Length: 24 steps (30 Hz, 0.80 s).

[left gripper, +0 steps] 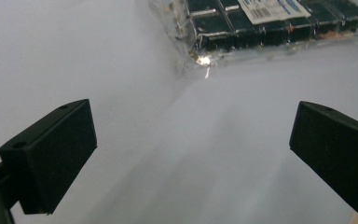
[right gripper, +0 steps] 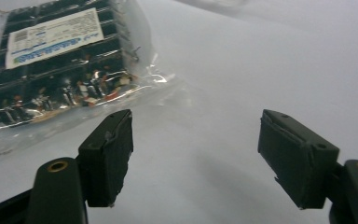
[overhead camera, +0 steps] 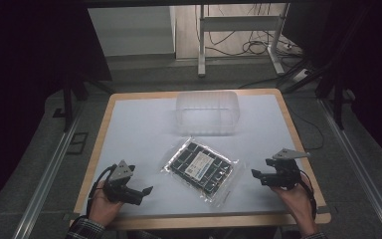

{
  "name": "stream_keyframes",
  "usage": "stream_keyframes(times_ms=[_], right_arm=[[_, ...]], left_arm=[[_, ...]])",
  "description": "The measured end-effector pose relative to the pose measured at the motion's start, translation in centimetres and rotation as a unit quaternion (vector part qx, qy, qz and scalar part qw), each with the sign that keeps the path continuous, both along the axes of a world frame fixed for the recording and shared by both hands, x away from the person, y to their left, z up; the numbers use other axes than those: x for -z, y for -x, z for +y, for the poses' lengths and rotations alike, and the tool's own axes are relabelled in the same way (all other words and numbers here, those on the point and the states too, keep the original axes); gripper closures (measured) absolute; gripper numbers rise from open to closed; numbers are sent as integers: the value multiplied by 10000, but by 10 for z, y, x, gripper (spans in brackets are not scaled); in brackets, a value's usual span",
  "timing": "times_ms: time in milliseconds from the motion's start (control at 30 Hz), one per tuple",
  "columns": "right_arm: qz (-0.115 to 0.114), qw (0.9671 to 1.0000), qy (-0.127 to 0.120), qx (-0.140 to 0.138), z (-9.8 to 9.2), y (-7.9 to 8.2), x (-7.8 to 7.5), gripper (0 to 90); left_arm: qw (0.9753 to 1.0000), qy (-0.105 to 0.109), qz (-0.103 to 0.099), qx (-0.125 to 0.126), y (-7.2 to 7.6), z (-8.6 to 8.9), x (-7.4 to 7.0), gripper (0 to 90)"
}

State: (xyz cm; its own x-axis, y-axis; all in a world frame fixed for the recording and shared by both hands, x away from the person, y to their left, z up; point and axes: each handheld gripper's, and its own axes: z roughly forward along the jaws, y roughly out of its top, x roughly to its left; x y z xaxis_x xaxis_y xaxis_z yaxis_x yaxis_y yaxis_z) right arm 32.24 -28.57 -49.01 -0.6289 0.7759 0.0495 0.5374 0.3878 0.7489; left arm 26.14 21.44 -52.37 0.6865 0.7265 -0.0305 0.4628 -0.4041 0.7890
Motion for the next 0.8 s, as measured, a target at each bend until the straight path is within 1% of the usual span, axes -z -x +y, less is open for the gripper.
stream_keyframes(times_ms=[33, 67, 100, 167, 267, 300, 467, 600, 700, 800], right_arm=[[53, 10000, 47, -16, 1, 0, 1, 282], [78, 9999, 66, -37, 1, 0, 1, 292], [78, 9999, 66, -37, 1, 0, 1, 292], [122, 9999, 89, -31, 1, -1, 2, 306], [135, 9999, 70, -43, 1, 0, 1, 321], [109, 9999, 67, -54, 1, 0, 1, 325], [115, 9999, 65, -81, 2, 1, 1, 326], [43, 9999, 55, -128, 3, 1, 0, 323], [7, 9999, 20, -143, 5, 2, -1, 318], [-7, 9999, 8, -160, 6, 2, -1, 314]], left_arm=[[9999, 113, 54, 14, -1, 1, 1, 5], [9998, 176, 48, 30, -2, 1, 1, 6], [9998, 176, 48, 30, -2, 1, 1, 9], [9997, 234, -28, 24, -2, 3, 1, 10], [9997, 217, -54, 32, -3, 4, 2, 10], [9998, 206, -60, 35, -3, 3, 3, 10], [9998, 150, -92, 22, -4, 3, 3, 9], [9998, 133, -134, -29, -4, 4, 3, 8], [9999, 109, -68, -107, -5, 6, 3, 11], [9999, 99, -20, -99, -5, 5, 3, 16]])
